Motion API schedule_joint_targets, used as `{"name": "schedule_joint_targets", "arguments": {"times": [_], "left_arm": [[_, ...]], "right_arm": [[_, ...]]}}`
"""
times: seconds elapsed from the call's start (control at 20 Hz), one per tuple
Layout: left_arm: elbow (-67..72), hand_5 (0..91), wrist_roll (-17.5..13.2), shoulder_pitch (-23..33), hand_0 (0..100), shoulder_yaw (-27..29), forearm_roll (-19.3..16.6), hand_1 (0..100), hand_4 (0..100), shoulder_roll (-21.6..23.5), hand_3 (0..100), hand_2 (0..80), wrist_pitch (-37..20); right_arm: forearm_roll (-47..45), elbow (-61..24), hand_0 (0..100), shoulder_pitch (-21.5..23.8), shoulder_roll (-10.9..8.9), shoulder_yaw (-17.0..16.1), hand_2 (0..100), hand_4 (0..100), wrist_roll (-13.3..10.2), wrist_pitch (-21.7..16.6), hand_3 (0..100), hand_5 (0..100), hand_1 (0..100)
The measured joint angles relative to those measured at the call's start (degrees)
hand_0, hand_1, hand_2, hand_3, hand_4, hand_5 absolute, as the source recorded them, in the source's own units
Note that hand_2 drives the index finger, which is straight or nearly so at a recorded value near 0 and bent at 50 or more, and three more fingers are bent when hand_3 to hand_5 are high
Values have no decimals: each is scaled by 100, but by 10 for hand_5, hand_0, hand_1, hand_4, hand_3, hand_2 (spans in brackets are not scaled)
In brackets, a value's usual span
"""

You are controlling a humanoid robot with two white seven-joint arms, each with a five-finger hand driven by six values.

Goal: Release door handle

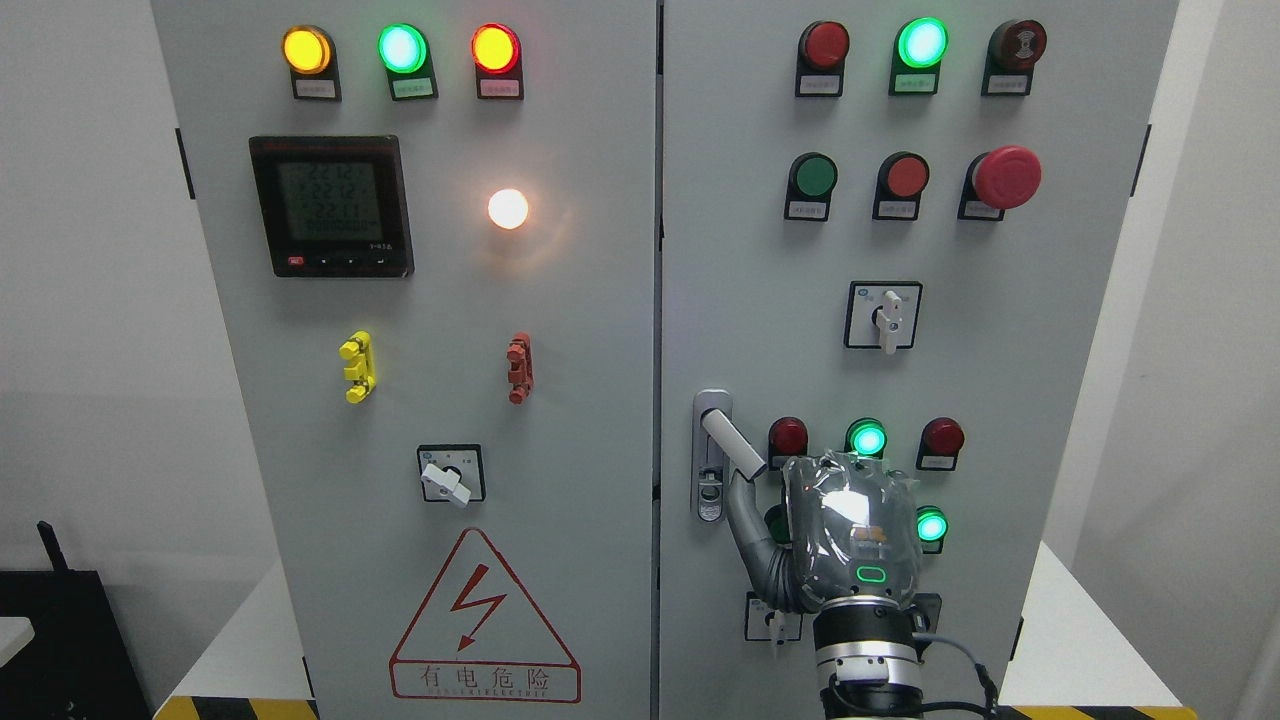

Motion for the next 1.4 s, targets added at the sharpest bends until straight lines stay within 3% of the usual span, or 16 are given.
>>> {"name": "schedule_joint_targets", "arguments": {"times": [1.4], "left_arm": [[0, 0, 0, 0, 120, 0, 0, 389, 0, 0, 0, 0, 0]], "right_arm": [[-2, 1, 606, -71, -1, -80, 1000, 1000, 1, -5, 1000, 954, 0]]}}
